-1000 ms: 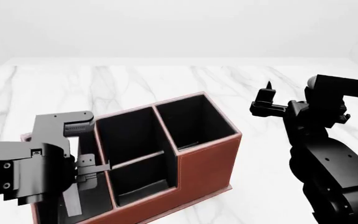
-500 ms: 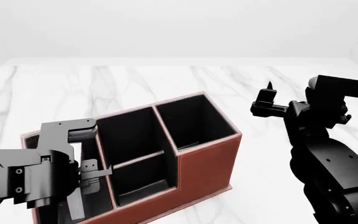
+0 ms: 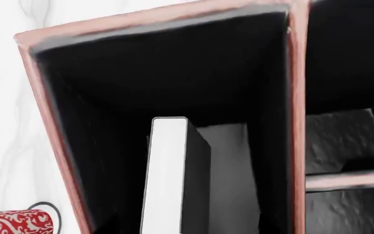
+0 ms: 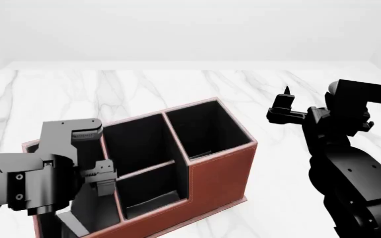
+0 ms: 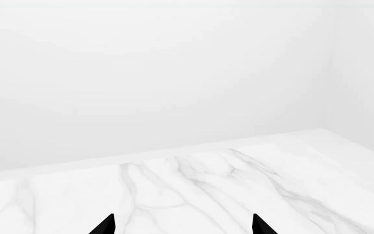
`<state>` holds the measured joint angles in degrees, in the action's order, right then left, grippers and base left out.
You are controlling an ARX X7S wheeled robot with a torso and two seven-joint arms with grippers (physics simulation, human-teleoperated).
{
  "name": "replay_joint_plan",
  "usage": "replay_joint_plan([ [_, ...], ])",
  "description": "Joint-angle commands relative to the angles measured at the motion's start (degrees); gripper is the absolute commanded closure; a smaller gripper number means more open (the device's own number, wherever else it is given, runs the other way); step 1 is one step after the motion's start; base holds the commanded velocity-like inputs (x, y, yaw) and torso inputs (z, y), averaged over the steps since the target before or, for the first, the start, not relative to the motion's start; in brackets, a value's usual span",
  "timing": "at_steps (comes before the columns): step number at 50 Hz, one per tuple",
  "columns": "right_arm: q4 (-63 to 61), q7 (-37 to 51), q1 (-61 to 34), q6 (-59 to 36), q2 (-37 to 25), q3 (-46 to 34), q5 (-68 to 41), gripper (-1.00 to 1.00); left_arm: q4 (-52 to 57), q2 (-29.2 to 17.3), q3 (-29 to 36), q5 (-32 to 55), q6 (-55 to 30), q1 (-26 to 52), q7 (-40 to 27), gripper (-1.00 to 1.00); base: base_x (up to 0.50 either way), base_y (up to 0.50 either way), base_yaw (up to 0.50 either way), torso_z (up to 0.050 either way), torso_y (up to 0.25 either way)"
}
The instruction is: Pick up the book and place it in the left compartment of the caddy.
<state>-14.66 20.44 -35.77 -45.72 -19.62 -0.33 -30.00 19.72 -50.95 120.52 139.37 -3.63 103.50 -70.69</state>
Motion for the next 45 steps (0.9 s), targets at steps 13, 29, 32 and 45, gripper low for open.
replay_joint_plan([
  [13,-0.1,0.4,-0.2,-0.1,-0.1,-0.3,-0.4,-1.0,6.8,-2.9,-4.6,2.0,-3.0,9.5,-3.8,-1.0,0.0,0.0,0.0,0.0,0.0],
  [29,-1.5,0.9,-0.4,-0.9,-0.3,-0.3,-1.2,-1.0,13.7,-6.9,-16.4,11.7,-6.7,26.8,-10.0,-1.0,0.0,0.0,0.0,0.0,0.0],
  [32,-1.8,1.1,-0.5,-1.1,-0.3,-0.3,-1.4,-1.0,13.9,-6.7,-16.4,10.6,-6.1,25.6,-9.4,-1.0,0.0,0.0,0.0,0.0,0.0],
  [45,-15.9,5.1,1.8,3.8,-0.4,-7.5,5.4,-1.0,16.6,-1.9,-13.2,-38.3,13.3,5.0,-3.2,-1.0,0.0,0.0,0.0,0.0,0.0],
])
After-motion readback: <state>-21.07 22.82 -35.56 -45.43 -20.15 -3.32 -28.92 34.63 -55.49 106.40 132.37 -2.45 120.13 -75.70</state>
